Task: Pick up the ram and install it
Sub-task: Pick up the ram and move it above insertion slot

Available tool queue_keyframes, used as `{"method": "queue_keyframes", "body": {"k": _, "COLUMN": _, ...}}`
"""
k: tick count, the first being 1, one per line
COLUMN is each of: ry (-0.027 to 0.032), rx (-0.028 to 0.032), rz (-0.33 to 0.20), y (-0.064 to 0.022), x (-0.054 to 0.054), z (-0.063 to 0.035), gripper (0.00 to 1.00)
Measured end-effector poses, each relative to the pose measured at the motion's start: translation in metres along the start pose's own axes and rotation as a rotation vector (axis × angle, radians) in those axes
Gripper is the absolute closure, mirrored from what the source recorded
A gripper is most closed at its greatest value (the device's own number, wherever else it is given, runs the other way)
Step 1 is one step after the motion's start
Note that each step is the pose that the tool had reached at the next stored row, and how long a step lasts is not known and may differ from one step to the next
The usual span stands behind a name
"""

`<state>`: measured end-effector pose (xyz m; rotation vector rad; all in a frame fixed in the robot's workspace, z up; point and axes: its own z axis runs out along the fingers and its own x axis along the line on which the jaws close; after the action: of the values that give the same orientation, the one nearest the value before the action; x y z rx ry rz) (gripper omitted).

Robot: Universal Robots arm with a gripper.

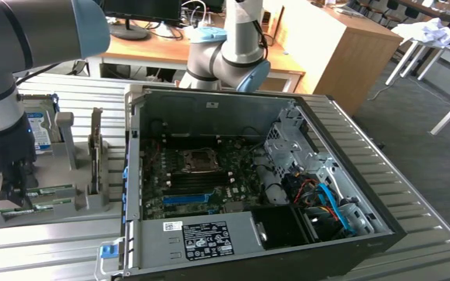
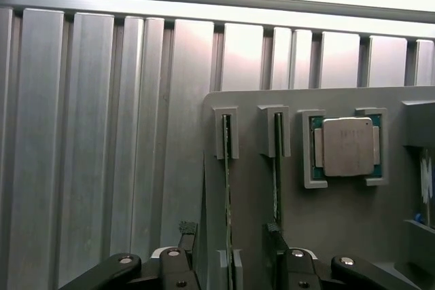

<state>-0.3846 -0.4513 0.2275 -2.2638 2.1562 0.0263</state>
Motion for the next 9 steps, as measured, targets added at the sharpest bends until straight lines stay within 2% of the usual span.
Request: {"method": "queue_keyframes", "body": {"k": 9, "ry": -0.0001, "rx": 0.0001, "rz": 0.0, "y": 0.0005, "x": 0.0012, "z": 0.0028, "gripper": 0.5}}
